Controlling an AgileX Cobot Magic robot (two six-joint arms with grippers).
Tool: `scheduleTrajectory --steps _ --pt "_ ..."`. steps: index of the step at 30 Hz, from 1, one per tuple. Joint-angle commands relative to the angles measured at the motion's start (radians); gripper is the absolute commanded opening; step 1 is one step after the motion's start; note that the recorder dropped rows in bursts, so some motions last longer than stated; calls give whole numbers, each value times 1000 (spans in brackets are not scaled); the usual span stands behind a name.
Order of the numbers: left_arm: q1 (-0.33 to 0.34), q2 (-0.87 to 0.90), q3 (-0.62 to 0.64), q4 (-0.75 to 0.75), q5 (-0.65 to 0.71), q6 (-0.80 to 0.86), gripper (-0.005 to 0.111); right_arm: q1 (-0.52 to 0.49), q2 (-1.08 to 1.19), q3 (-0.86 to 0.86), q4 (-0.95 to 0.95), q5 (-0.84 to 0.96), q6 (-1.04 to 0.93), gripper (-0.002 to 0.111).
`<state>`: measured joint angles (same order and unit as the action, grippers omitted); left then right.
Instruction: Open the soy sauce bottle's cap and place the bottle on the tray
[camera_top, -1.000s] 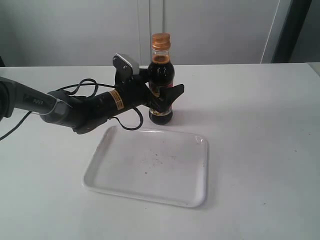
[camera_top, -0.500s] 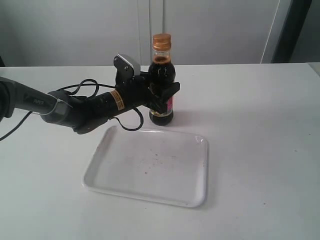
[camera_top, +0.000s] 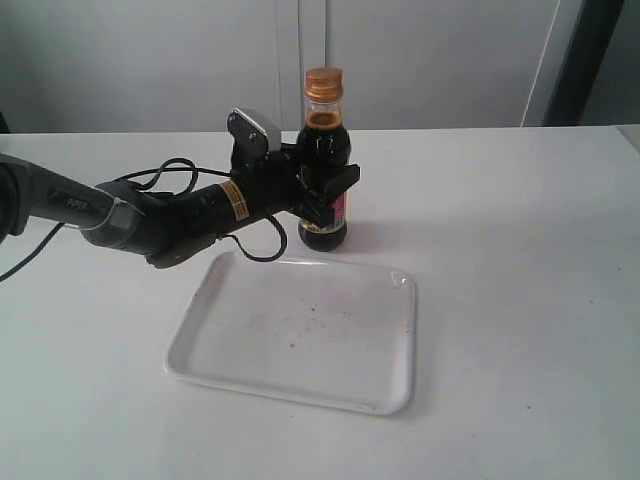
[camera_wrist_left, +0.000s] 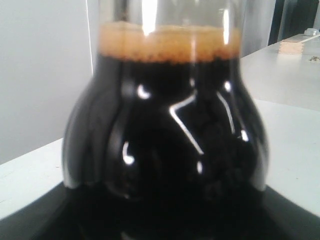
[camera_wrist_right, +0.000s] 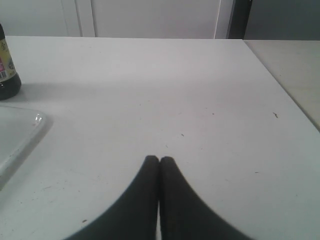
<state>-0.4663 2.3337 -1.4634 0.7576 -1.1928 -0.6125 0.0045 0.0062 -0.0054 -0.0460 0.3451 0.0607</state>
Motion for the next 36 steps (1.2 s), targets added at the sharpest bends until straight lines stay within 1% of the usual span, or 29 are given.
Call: scheduleTrajectory --steps 1,5,13,21,24,26,30,31,36 --pt "-6 -2 -4 31 -11 -4 0 -5 -6 5 -3 -3 3 0" --pt "-6 -2 -4 61 -11 1 0 -5 -6 5 -3 -3 3 0" --pt "-6 -2 -4 62 -11 4 0 -5 -6 5 -22 -12 -14 0" --pt "-6 -2 -4 62 -11 3 0 -5 -6 5 -22 -96 -13 0" --pt "-6 -2 -4 58 -11 3 0 -5 -6 5 -27 -161 -47 0" --pt "-6 -2 -4 56 -11 3 0 -5 -6 5 -25 -249 -45 0" --pt "-6 -2 -4 56 -8 7 0 -5 -6 5 111 -345 142 0" --pt "-6 -2 -4 54 -8 6 0 -5 -6 5 120 -381 176 0" --pt "-6 -2 -4 54 -8 6 0 -5 -6 5 120 -496 212 0"
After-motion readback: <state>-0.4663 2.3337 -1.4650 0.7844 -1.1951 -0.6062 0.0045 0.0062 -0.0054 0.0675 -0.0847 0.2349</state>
